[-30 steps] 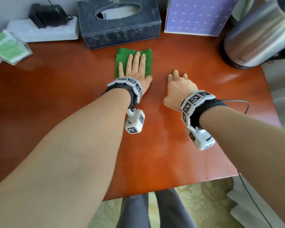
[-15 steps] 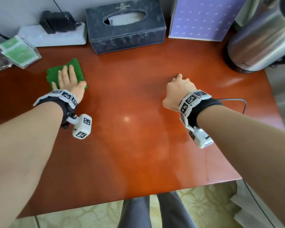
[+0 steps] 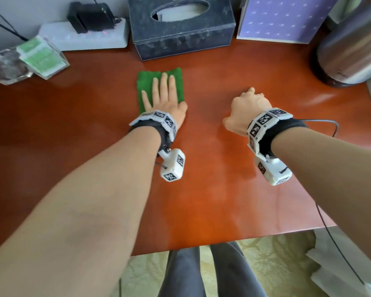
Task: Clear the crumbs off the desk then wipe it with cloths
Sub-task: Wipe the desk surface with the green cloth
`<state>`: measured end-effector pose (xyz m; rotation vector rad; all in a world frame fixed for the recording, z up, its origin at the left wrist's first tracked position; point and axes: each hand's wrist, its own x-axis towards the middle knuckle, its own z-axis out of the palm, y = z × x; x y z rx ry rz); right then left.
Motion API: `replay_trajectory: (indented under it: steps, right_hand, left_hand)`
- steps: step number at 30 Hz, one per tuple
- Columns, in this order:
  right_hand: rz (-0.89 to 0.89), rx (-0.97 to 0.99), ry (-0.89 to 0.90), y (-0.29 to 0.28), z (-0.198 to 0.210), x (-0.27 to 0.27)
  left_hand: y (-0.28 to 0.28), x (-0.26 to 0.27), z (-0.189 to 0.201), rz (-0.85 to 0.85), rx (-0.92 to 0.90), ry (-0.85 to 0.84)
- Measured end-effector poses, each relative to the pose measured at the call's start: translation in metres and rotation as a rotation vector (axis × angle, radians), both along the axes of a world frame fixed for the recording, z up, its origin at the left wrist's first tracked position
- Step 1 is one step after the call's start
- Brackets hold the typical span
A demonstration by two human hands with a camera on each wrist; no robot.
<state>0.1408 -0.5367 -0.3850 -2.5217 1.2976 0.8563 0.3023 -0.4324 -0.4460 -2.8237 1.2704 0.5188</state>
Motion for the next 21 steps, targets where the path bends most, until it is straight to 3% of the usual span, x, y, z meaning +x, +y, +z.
replay_trajectory:
  steps: [4, 11, 17, 21]
  right_hand:
    - [-0.002, 0.003, -0.026, -0.002, 0.003, 0.001]
    - [-0.067, 0.014, -0.147, 0.020, -0.006, -0.030]
    - [-0.024, 0.131, -0.147, 0.097, -0.002, -0.067]
    - [-0.029, 0.190, -0.148, 0.096, 0.001, -0.071]
  left_hand:
    - [0.019, 0.009, 0.001, -0.128, 0.004, 0.050]
    - [0.081, 0.024, 0.003, -0.019, 0.026, 0.093]
    - [0.109, 0.004, 0.008, 0.042, 0.068, 0.127]
    - [0.129, -0.013, 0.012, 0.053, 0.103, 0.137]
